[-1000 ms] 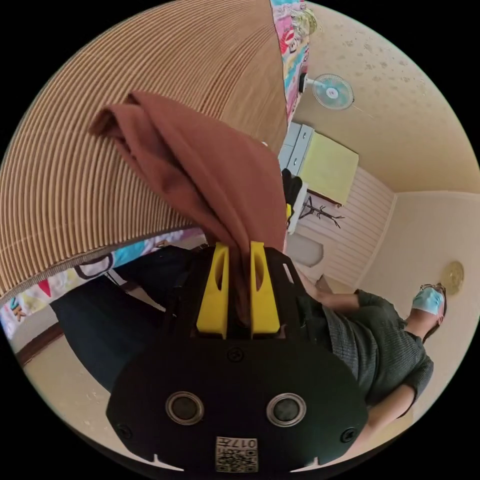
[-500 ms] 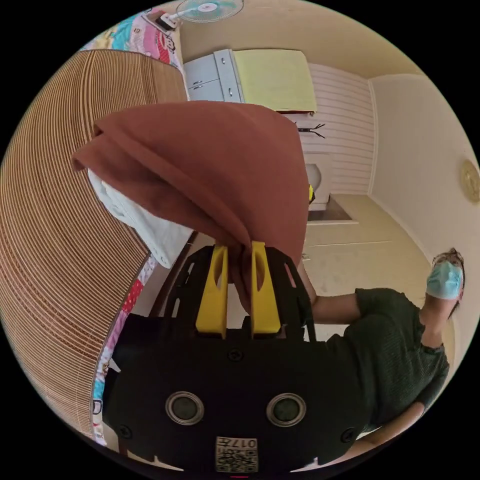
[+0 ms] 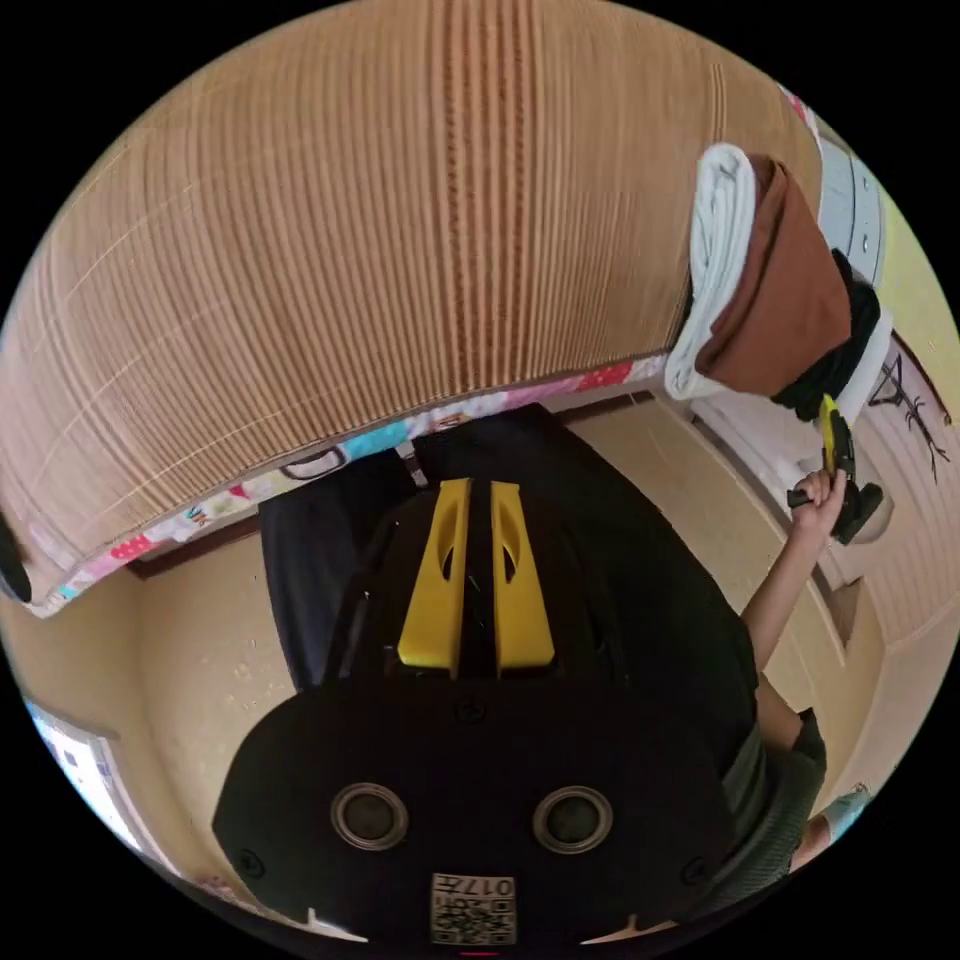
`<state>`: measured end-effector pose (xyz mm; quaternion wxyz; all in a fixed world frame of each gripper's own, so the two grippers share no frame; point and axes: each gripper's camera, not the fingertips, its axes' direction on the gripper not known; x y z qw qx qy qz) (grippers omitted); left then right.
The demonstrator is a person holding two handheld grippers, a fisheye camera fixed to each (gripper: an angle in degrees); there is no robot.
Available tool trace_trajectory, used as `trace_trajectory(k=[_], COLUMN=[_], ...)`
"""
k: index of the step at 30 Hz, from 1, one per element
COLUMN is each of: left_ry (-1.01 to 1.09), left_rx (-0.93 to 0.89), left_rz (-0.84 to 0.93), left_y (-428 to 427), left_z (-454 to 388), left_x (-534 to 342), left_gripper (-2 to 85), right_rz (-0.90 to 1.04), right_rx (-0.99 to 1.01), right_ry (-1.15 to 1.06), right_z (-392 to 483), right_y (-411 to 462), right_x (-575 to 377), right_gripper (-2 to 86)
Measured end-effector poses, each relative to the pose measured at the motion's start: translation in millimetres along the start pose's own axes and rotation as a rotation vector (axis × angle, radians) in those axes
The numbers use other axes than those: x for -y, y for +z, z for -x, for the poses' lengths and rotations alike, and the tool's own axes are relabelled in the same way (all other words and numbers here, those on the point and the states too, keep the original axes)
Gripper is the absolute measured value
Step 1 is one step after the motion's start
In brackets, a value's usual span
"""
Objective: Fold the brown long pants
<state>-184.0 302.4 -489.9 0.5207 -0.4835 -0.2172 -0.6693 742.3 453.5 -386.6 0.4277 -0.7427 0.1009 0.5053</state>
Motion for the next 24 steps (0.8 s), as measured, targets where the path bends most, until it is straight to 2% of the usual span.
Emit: trace_trajectory(k=[1,3,7,11,14,17,19,20,21,22,24], left_ry=[-0.027,-0.118,-0.186,-0.079,0.069,0.230,0.283,0.291,0.284,0.277,0.237], left_rx=[0.010,0.043,0.065,0.031,0.116,0.259,0.329,0.358,0.372,0.372,0.315], left_rz=[-0.012,-0.039,-0.070,-0.039,0.017,0.116,0.145,0.147,0.132,0.121,0.067], left_y=[-7,-29,-39,-18,1,11,6,-2,-10,-15,-30], left_z=[11,50,78,70,49,37,42,51,63,69,101], left_x=[-7,-36,-73,-88,-95,-102,-108,-111,-115,-116,-123], left_gripper=[3.8,3.0,1.7,0.4,-0.4,-0.8,-0.9,-0.9,-0.9,-1.0,-1.0], right_rz=[0.044,0.147,0.038,-0.027,-0.128,-0.172,-0.305,-0.360,-0.492,-0.608,-0.612], right_rx=[-0.115,-0.220,-0.264,-0.176,-0.017,0.217,0.627,0.751,0.987,1.176,1.324], right_ry=[0.011,0.022,0.112,0.374,0.468,0.670,1.043,1.127,1.253,1.315,1.334], right_z=[-3,-19,-46,-77,-109,-162,-212,-219,-227,-228,-228], right_y=[32,89,124,120,114,117,136,146,171,199,230], right_x=[6,12,8,3,-25,-68,-133,-152,-190,-224,-265], right_gripper=[0.4,0.3,0.2,0.2,0.2,0.1,0.1,0.1,0.1,0.1,0.2])
